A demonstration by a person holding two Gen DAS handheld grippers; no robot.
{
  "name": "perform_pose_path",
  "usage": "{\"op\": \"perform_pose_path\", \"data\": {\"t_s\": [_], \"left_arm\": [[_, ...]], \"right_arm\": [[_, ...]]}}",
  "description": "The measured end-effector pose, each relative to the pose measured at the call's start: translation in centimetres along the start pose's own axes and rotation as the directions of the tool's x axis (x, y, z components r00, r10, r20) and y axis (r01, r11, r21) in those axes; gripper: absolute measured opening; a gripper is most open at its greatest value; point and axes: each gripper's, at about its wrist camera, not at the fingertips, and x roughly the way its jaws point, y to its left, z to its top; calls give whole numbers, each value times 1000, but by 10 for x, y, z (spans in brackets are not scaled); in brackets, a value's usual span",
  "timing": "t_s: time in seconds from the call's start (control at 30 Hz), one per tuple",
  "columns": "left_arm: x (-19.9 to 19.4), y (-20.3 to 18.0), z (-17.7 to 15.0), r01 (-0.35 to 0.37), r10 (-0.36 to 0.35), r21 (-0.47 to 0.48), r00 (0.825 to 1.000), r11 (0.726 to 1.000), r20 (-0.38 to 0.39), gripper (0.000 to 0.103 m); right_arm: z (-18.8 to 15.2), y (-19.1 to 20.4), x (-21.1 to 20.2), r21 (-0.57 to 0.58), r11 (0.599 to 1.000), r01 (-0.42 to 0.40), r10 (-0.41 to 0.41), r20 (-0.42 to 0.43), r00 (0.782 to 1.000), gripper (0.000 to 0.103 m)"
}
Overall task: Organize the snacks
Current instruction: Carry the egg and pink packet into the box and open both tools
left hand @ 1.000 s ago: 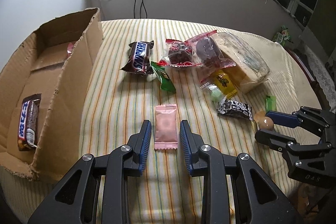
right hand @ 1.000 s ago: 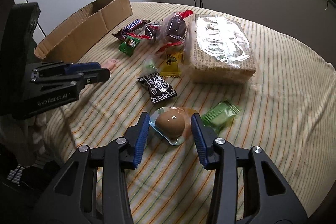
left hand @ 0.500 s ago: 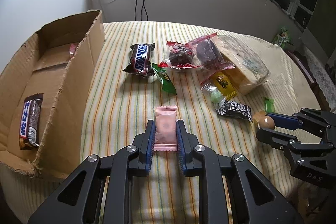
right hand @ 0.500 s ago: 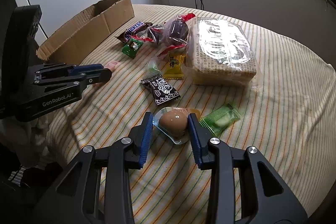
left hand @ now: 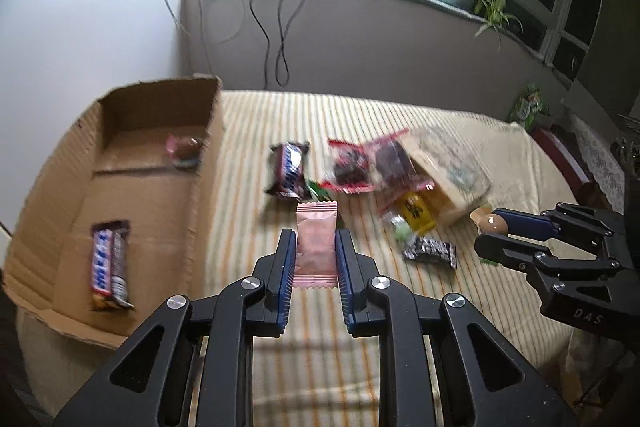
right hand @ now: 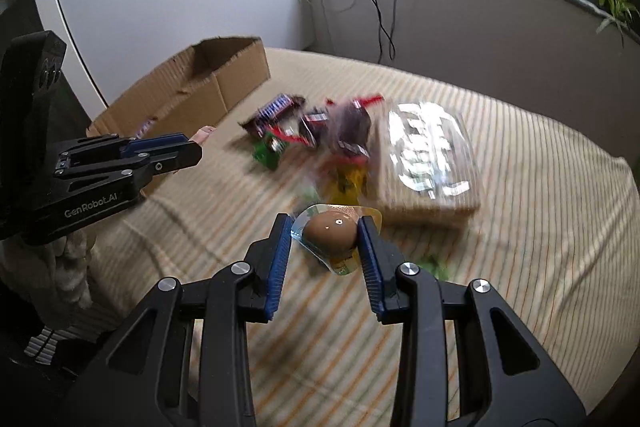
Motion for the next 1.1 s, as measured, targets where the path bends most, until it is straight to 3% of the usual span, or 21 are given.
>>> {"op": "perform_pose_path", "data": {"t_s": [0.53, 1.1], "left_arm": [[-23, 82, 13, -112, 119, -109, 991, 988, 61, 19], [-22, 138, 16, -185, 196, -165, 979, 969, 51, 19]], "right_arm": [[82, 66, 34, -108, 990, -90, 96, 54, 994, 35], [141, 130, 108, -170, 969, -180, 183, 2, 983, 36]]}}
